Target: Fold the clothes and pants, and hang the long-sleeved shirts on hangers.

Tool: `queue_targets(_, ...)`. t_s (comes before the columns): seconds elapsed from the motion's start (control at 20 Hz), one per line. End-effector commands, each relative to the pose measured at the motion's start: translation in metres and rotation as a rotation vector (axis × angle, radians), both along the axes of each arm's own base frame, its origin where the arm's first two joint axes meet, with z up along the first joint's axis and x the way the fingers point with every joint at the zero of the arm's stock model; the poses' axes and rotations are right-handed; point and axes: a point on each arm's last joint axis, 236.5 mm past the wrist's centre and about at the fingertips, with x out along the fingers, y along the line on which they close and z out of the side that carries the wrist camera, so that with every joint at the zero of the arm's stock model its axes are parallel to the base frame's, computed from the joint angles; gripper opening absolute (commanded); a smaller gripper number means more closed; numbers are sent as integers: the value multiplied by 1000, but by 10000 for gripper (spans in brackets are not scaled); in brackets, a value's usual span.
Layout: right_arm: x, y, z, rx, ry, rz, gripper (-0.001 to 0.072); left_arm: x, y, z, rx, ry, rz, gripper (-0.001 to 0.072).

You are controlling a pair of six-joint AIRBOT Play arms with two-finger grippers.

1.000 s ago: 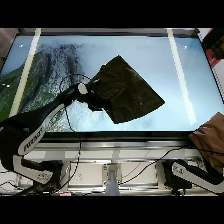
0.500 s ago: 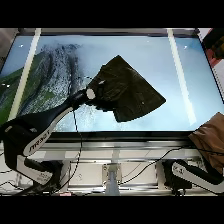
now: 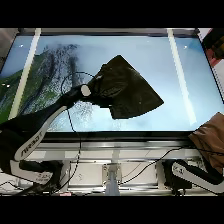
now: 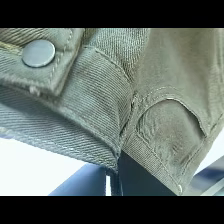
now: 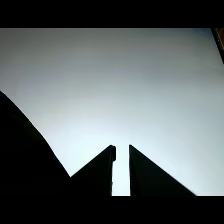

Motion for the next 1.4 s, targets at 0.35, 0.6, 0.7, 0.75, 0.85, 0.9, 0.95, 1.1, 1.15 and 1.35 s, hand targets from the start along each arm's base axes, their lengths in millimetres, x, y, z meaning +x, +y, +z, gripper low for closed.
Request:
queue_targets(0.35, -5, 14, -9, 10, 46, 64, 128, -32, 199, 64, 547, -51, -263, 47)
queue_targets(0.6, -19, 30, -81, 45, 220, 152, 129, -39, 251, 35, 553, 75, -142, 46)
queue_targets(0.7, -30, 37, -125, 94, 314, 162, 129, -55, 271, 8, 553, 165, -106, 47)
queue_targets(0.75, -35, 45, -147, 135, 359, 177, 128, -59, 279, -5, 551, 188, -86, 46)
queue_targets(0.85, -45, 65, -190, 237, 450, 213, 128, -62, 290, -29, 546, 216, -34, 46)
queue_targets(0.9, -49, 77, -208, 297, 488, 232, 125, -64, 291, -37, 542, 238, -24, 47)
queue_targets(0.95, -53, 93, -225, 375, 518, 256, 21, -65, 291, -44, 542, 252, -29, 46)
queue_targets(1.1, -48, 137, -257, 629, 509, 282, 23, -64, 286, -57, 537, 270, -43, 47)
queue_targets(1.15, -43, 145, -269, 697, 490, 263, 79, -63, 284, -58, 538, 266, -48, 46)
queue_targets(1.35, -36, 191, -320, 784, 492, 292, 391, -58, 283, -60, 539, 243, -44, 46)
